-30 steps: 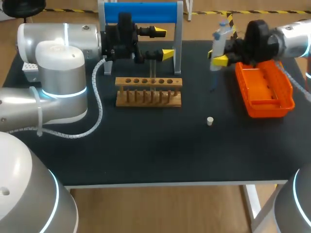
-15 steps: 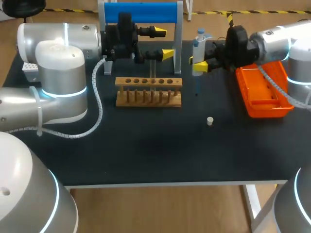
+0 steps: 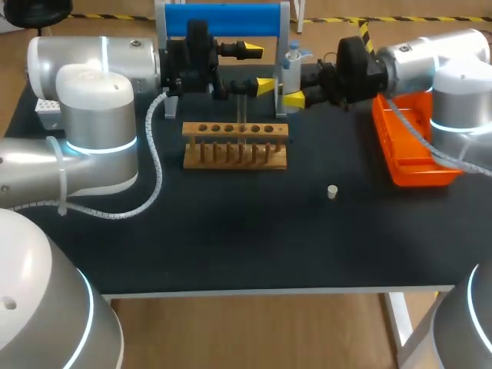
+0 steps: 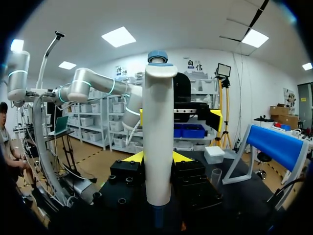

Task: Invert the test tube, pick up the pipette, mount the tip to pipette, aspirate from beaker and dispense into the tube, eject the tip, return the pipette, and cap with the stopper.

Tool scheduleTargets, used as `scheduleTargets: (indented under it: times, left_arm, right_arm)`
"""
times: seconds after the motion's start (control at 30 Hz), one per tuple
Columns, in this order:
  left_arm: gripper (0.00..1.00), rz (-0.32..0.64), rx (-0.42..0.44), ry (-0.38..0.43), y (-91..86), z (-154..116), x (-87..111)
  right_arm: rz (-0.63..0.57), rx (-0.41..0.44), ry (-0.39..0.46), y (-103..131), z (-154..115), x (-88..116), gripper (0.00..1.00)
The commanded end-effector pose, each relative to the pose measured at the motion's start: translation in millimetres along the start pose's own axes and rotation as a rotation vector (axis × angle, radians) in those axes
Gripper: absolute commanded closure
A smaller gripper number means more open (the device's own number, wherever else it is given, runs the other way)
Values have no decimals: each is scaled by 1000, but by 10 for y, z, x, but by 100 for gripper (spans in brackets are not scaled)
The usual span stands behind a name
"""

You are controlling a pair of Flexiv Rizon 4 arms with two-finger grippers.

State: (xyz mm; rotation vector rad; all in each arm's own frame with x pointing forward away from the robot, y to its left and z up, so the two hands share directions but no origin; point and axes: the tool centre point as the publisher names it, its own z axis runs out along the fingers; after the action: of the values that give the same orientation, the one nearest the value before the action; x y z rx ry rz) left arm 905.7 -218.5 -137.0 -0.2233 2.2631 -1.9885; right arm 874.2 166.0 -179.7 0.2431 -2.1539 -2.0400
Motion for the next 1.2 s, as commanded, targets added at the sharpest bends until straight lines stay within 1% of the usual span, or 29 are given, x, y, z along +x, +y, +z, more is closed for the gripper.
scheduleTargets:
  times: [0.03, 0.57, 1.0, 1.03, 1.07, 1.1, 1.13, 1.17, 1.2]
  left_arm:
    - [0, 1, 4, -6, 9, 16, 10]
    - [0, 1, 4, -6, 9, 16, 10]
    - [0, 1, 4, -6, 9, 16, 10]
    - [11, 1, 4, -6, 9, 16, 10]
    - [27, 1, 4, -6, 9, 16, 10]
    - [54, 1, 4, -6, 9, 16, 10]
    - [64, 1, 4, -6, 9, 16, 10]
    - [69, 1, 4, -6, 9, 16, 10]
    - [100, 1, 4, -6, 9, 16, 10]
  right_arm:
    - [-4, 2, -10, -7, 90, -40, 100]
    - [-18, 3, -36, 20, 302, -164, 100]
    - [-15, 11, -78, -8, 364, -230, 100]
    - [-15, 7, -85, -1, 364, -238, 100]
    - [-15, 6, -87, 5, 361, -244, 100]
    - [-16, 5, -89, 11, 360, -248, 100]
    - [-17, 4, -91, 16, 359, -251, 100]
    - [-21, 2, -98, 21, 357, -252, 100]
    - [-27, 0, -106, 29, 351, -256, 100]
